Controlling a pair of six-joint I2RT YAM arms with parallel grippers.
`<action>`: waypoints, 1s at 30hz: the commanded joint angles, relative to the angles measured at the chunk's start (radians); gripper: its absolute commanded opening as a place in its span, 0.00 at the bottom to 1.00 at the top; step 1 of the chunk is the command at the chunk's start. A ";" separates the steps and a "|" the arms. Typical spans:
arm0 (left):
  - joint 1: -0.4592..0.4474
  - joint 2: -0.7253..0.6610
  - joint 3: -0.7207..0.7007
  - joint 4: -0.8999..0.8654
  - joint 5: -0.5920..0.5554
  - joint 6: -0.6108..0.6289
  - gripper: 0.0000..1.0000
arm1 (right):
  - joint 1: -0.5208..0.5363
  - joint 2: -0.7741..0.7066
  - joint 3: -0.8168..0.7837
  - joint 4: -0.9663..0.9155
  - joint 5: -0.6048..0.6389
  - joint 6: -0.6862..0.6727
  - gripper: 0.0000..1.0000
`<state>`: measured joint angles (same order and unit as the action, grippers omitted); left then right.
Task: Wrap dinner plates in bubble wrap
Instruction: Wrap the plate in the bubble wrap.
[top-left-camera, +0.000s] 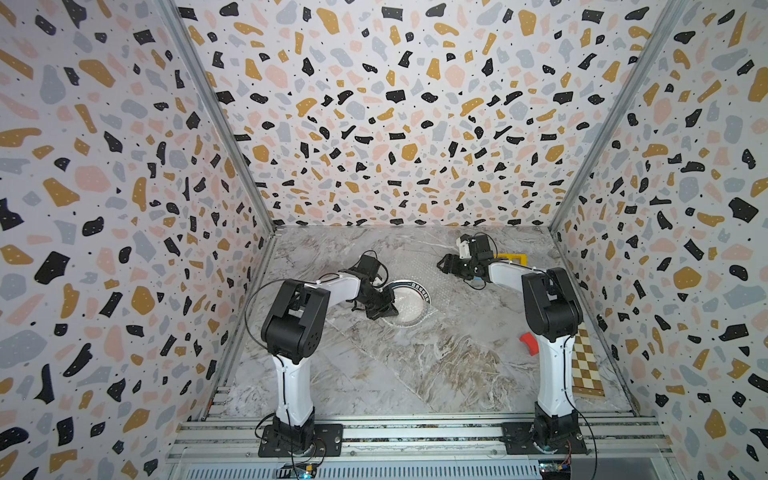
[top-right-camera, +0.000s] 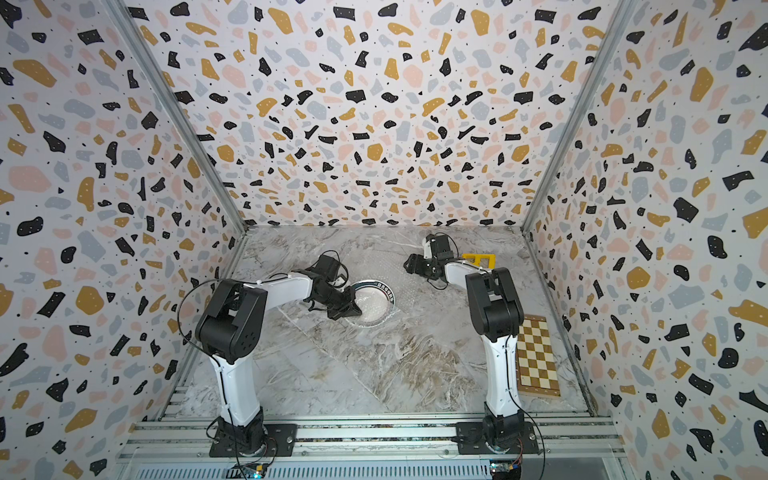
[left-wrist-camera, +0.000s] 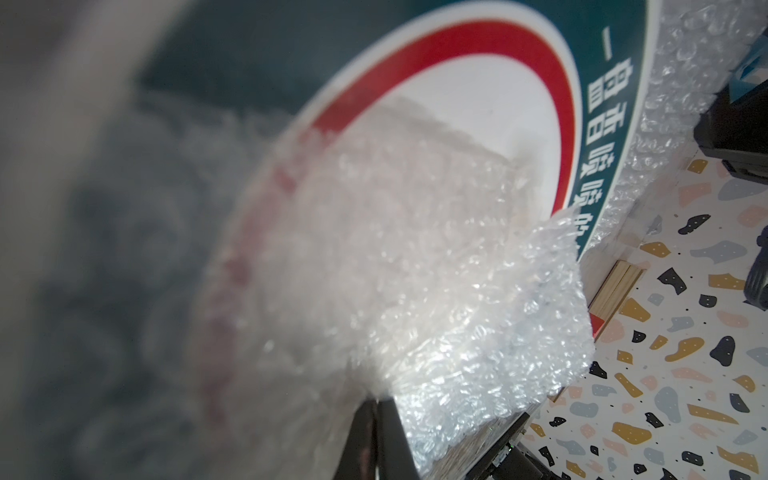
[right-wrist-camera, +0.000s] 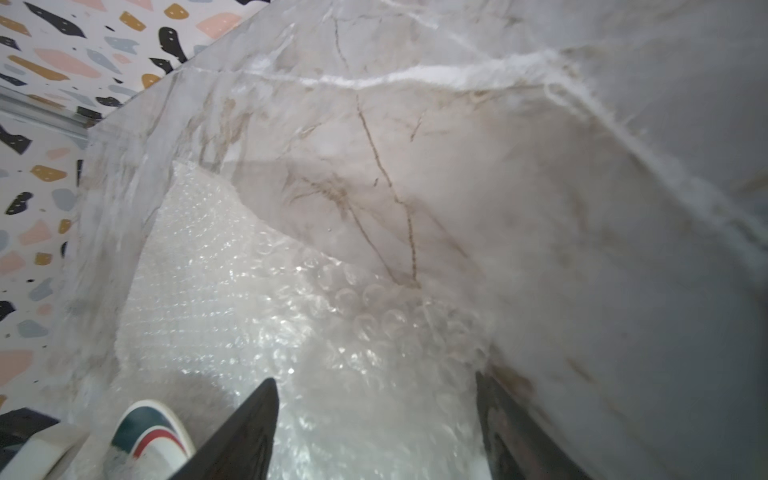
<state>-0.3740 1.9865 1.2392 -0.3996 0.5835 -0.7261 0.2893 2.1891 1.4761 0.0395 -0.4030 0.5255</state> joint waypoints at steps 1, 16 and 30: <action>0.004 0.041 0.010 -0.012 -0.053 0.001 0.04 | 0.004 -0.013 -0.027 0.043 -0.081 0.031 0.65; 0.007 0.044 0.013 -0.013 -0.058 0.002 0.04 | 0.031 -0.172 -0.198 0.420 -0.450 0.162 0.11; 0.012 0.032 0.014 -0.005 -0.056 -0.003 0.04 | 0.230 -0.228 -0.362 0.365 -0.509 0.102 0.04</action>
<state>-0.3676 1.9903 1.2438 -0.3996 0.5846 -0.7261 0.4931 2.0182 1.1301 0.4404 -0.9005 0.6628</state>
